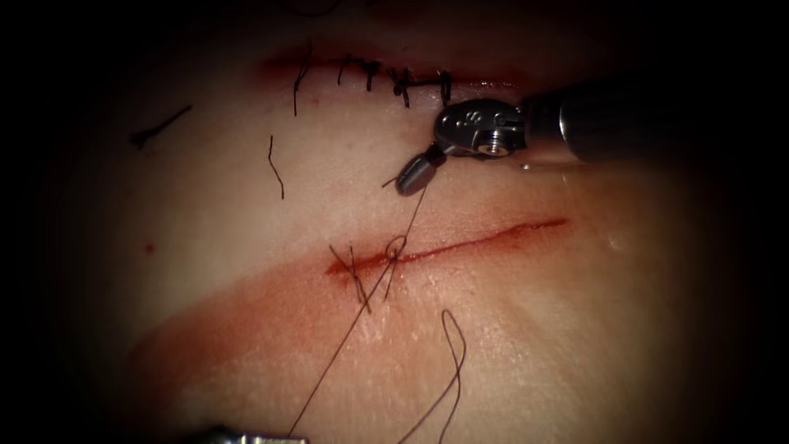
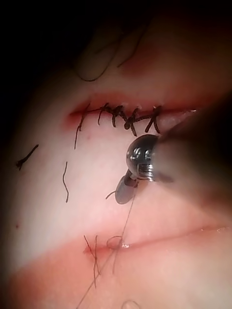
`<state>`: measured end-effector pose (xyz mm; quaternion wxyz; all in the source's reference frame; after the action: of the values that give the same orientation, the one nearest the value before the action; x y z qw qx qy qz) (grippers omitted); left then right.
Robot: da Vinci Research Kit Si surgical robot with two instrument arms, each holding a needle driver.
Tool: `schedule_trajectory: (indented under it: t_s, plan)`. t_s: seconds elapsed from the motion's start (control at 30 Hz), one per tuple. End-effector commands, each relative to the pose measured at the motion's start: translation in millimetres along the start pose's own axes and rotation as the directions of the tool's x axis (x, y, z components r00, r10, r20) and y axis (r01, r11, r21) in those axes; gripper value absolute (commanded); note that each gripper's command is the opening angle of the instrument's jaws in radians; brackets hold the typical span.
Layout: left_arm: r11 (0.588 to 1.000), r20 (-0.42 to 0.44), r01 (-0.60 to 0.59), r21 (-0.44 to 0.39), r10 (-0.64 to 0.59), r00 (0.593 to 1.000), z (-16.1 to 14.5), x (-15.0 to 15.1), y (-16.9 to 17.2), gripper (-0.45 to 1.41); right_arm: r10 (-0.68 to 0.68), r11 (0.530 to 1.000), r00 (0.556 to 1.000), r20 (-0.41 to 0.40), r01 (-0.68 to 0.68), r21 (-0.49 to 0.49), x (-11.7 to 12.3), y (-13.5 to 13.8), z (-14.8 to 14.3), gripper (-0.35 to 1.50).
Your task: Wound Closure
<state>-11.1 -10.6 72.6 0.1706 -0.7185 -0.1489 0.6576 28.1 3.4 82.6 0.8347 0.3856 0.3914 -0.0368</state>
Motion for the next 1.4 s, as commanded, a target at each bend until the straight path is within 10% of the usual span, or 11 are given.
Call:
schedule_trajectory:
  t_s: [0.03, 1.4]
  plan:
    - [1.0, -0.003, 0.003, -0.004, -0.003, 1.0, 0.6, -0.8, 0.9, -0.45, -0.003, 1.0, 1.0, 0.0, 0.003, -0.002, 0.0, 0.5, 0.8, -0.35]
    - [0.991, 0.024, 0.132, -0.029, -0.132, 0.991, -1.1, -8.4, 9.5, -0.45, 0.077, 0.988, 0.996, 0.043, -0.07, -0.137, -1.9, 3.9, 0.1, -0.35]
